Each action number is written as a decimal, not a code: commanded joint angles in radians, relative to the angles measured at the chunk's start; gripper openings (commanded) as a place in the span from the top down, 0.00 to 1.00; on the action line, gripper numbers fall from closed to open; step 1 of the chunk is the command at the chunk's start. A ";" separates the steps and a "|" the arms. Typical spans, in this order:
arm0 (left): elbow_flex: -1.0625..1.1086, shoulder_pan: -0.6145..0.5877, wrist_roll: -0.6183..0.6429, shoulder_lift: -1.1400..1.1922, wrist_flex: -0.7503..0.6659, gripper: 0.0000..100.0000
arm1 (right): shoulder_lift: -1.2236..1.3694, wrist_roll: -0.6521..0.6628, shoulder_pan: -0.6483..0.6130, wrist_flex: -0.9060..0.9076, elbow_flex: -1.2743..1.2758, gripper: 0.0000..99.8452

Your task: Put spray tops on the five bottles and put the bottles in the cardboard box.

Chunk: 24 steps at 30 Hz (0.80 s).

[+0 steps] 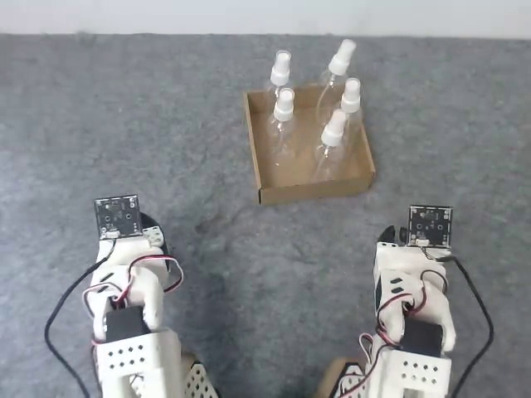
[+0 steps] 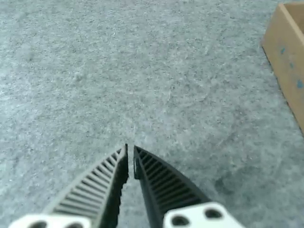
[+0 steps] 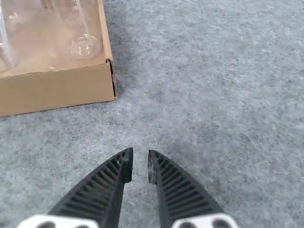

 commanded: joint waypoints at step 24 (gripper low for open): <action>-0.012 0.003 -0.008 -0.247 0.546 0.99 | -0.022 0.006 0.008 0.390 0.023 0.99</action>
